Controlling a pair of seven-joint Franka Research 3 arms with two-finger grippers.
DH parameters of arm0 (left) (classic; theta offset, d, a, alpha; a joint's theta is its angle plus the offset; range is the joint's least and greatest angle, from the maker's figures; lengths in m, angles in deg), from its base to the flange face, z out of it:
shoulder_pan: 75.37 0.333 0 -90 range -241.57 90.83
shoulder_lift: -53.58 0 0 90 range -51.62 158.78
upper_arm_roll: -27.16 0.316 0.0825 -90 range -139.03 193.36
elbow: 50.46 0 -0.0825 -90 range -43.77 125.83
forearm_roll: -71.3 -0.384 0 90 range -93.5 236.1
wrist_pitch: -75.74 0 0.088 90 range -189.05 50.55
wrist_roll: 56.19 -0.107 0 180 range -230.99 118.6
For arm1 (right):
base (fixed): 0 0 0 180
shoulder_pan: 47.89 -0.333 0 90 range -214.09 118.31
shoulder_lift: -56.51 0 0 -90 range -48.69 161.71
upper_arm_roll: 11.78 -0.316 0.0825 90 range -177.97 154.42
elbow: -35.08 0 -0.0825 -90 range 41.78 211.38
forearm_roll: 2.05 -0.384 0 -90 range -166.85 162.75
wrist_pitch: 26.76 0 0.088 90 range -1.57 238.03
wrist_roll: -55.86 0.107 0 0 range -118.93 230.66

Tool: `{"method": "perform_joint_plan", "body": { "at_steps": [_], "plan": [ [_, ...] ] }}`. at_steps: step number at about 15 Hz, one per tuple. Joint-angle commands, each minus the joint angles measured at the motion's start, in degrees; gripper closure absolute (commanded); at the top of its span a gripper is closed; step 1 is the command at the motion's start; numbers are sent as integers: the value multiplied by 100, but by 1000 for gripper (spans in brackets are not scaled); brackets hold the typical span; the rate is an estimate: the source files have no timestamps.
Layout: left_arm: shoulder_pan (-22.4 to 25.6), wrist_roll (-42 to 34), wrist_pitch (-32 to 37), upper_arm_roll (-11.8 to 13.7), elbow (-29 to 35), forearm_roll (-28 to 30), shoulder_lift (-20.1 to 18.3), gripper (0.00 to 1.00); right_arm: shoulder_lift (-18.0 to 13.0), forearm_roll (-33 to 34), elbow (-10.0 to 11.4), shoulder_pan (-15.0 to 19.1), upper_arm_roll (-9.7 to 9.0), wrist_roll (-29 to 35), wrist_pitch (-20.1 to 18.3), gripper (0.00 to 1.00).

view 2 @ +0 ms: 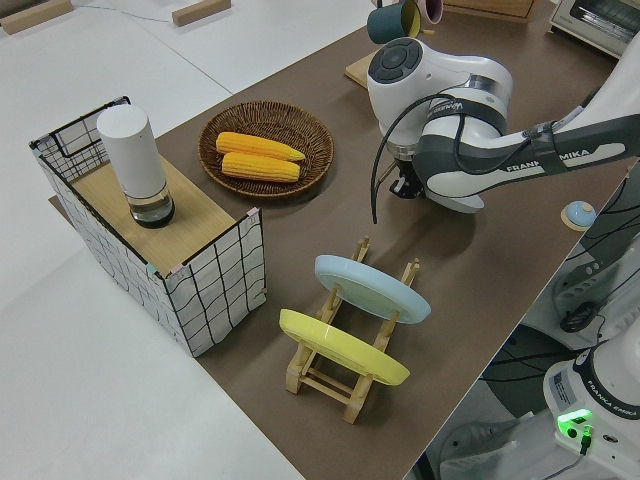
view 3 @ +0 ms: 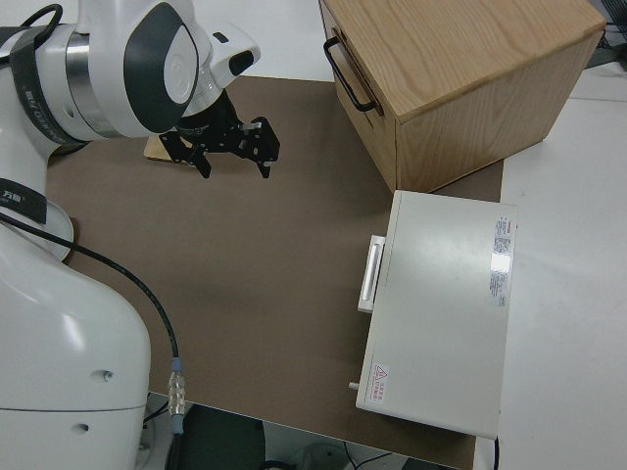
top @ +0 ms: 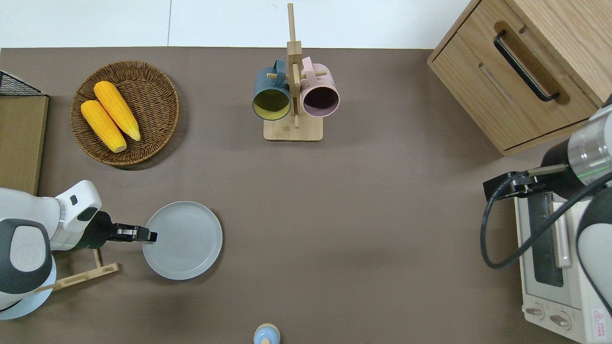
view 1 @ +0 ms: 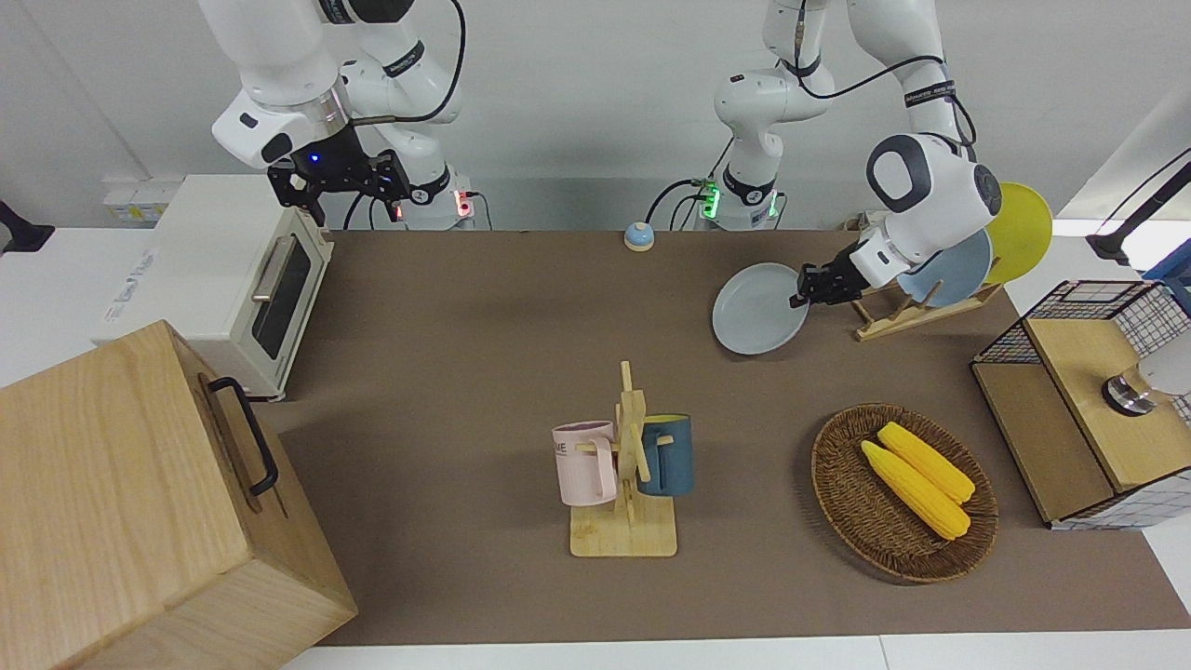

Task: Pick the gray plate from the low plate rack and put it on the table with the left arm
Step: 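Set the gray plate flat on the table and open the left gripper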

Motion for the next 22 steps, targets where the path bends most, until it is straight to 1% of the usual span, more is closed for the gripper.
{"method": "perform_joint_plan", "body": {
  "at_steps": [1, 2, 3, 4, 6, 7, 8, 9, 10, 11, 13, 14, 15, 16, 19, 22],
  "plan": [
    [15, -98, -76, 9, 9, 5, 26, 510, -12, 37, -33, 132, -121, 68, -62, 17],
    [15, -80, -76, 1, -8, -4, 17, 434, -12, 37, -41, 132, -121, 68, -62, 17],
    [15, -28, -76, 1, -43, -56, 17, 390, -12, 37, -41, 132, -121, 68, -62, 17],
    [15, 8, -67, 1, -122, -239, 9, 361, -12, 37, -41, 132, -121, 68, -62, 17],
    [-28, 541, -32, -8, -306, -495, -70, 294, -12, 37, -41, 132, -121, 68, -70, 17],
    [-63, 909, 55, -52, -525, -740, -79, 254, -12, 37, -41, 132, -121, 68, -62, 17],
    [-81, 1122, 134, -69, -658, -907, -105, 225, -12, 37, -41, 132, -113, 68, -62, 17],
    [-99, 1463, 353, -78, -911, -1074, -132, 212, -12, 37, -41, 132, -121, 68, -62, 17],
    [-99, 1658, 598, -131, -1227, -1207, -132, 210, -12, 37, -41, 132, -121, 68, -62, 17],
    [-99, 1808, 879, -157, -1578, -1425, -123, 158, -12, 37, -33, 132, -121, 68, -62, 17],
    [-99, 2046, 1171, -210, -1984, -1690, -123, 116, -12, 37, -41, 132, -121, 68, -62, 17],
    [-99, 2169, 1398, -306, -2264, -2004, -123, 18, -12, 37, -41, 132, -113, 68, -62, 17],
    [-90, 2257, 1540, -420, -2467, -2321, -141, 13, -12, 37, -41, 132, -121, 68, -62, 17],
    [-90, 2293, 1646, -465, -2626, -2437, -141, 13, -12, 37, -41, 132, -121, 68, -62, 17],
    [-90, 2319, 2164, -553, -3460, -2456, -106, 9, -12, 37, -33, 132, -121, 68, -62, 17],
    [-90, 2802, 2279, -553, -3682, -2455, -114, 9, -12, 37, -41, 132, -112, 68, -62, 17]
  ]
}}
